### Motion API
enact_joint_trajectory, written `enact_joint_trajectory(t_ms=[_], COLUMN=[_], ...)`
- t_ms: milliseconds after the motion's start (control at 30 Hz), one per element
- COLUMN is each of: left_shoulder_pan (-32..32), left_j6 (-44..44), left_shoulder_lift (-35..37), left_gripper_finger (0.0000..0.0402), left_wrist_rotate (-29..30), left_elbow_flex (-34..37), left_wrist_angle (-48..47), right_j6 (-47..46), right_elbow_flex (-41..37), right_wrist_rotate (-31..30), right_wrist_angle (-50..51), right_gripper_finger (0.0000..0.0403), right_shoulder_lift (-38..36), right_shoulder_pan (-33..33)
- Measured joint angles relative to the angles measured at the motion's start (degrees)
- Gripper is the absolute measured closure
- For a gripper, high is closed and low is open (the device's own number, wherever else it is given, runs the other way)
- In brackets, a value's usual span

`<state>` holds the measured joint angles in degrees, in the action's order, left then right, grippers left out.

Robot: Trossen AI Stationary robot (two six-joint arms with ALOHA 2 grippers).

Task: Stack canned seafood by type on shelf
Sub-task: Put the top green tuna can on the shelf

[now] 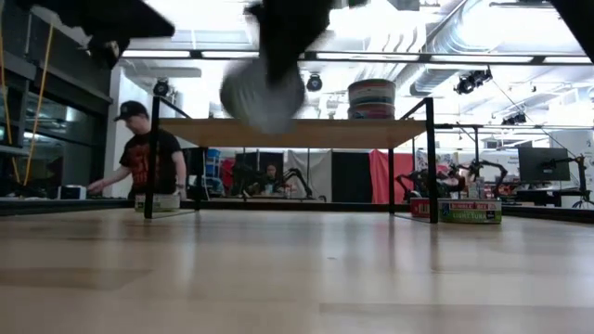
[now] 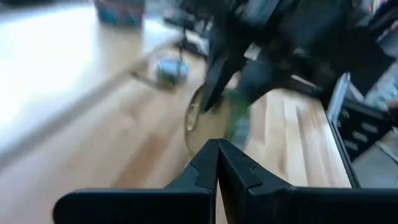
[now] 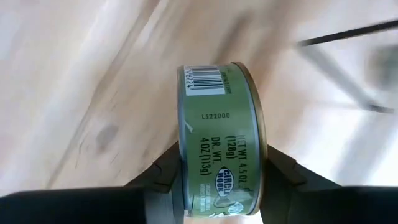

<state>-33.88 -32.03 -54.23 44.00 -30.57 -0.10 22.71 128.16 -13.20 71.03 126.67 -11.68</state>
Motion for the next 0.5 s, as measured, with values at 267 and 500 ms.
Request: enact_joint_trajectory(t_ms=[267,500], left_shoulder_pan=[5.2,11.6], left_j6=[11.5,18.6], left_shoulder_lift=[7.8,4.5], left_gripper_finger=[0.0401,0.0401], left_wrist_rotate=[-3.6,-13.1], left_elbow_flex=[0.0,-0.1], left_wrist_angle=[4.0,16.1], right_j6=[-6.5,-13.4], right_elbow_flex=[1.7,-9.0], right_wrist_rotate=[-25.5,-31.8], right_wrist_angle=[-2.1,-0.8], right_gripper_finger=[0.0285,0.0285], right_shoulder_lift=[-10.9,-10.9], right_shoulder_pan=[3.6,10.0])
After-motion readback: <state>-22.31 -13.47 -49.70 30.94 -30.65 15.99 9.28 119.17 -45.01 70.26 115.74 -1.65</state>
